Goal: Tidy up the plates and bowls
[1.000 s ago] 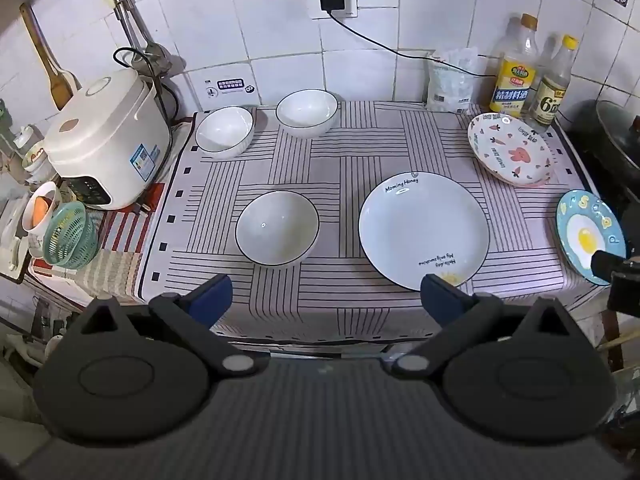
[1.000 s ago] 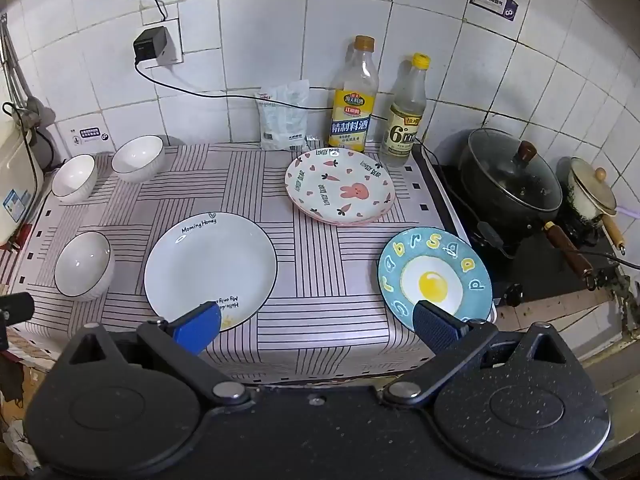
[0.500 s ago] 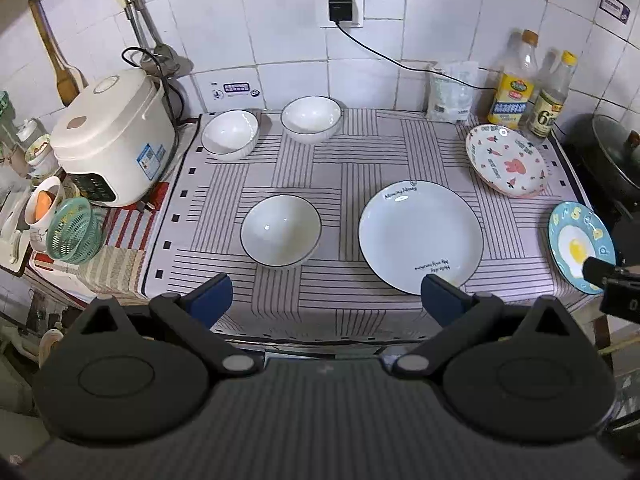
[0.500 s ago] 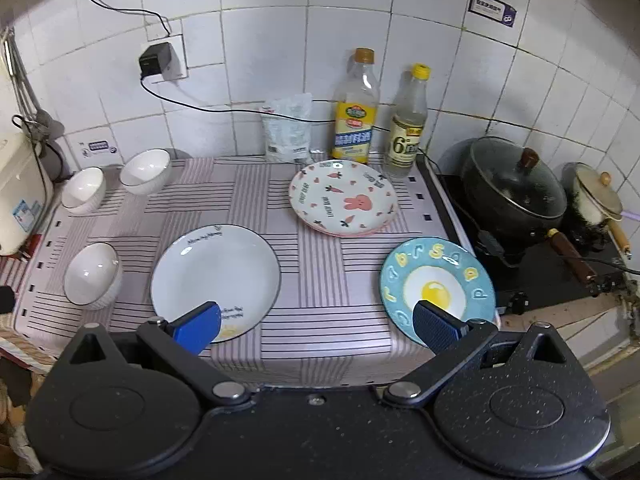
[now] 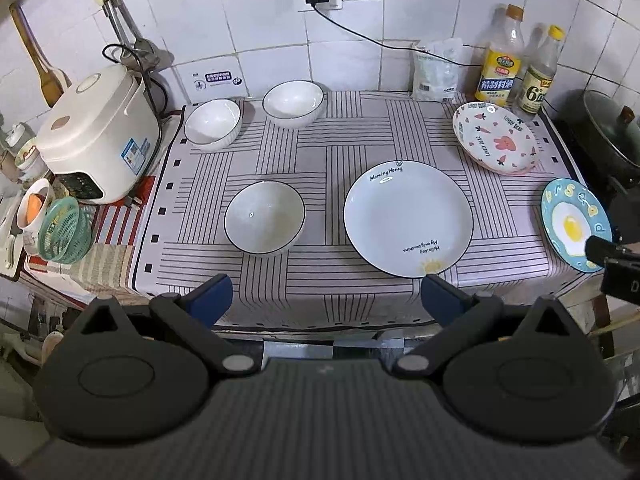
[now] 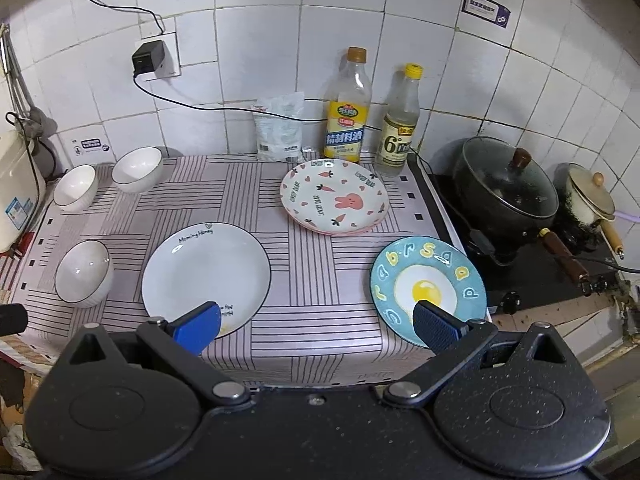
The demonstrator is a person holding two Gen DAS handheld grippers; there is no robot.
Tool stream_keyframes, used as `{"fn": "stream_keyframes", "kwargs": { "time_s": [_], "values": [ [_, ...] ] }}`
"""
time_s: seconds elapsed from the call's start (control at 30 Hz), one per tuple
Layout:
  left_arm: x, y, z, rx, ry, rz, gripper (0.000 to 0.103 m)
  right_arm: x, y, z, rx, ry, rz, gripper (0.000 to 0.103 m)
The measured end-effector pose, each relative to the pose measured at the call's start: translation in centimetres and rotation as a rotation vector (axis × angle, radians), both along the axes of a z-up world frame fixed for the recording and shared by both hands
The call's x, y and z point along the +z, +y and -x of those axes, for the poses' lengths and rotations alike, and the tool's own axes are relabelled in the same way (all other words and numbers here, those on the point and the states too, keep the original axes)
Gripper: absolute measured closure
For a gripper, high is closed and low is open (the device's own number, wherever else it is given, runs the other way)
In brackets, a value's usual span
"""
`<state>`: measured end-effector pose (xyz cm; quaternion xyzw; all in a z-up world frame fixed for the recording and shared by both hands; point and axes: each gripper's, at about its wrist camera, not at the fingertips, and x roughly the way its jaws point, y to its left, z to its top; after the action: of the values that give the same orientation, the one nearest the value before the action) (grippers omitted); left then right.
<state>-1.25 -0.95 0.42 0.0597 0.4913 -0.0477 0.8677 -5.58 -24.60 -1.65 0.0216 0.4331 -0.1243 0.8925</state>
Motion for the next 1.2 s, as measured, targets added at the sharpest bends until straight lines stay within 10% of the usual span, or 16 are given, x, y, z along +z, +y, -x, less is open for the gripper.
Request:
{"fn": "stream_keyframes", "kwargs": {
  "time_s": [1.2],
  "values": [
    [-1.3, -0.6, -0.6, 0.037, 0.034, 0.011, 0.002, -0.9, -1.3, -0.3, -0.035, 0.031, 0.058, 0.000]
  ]
}}
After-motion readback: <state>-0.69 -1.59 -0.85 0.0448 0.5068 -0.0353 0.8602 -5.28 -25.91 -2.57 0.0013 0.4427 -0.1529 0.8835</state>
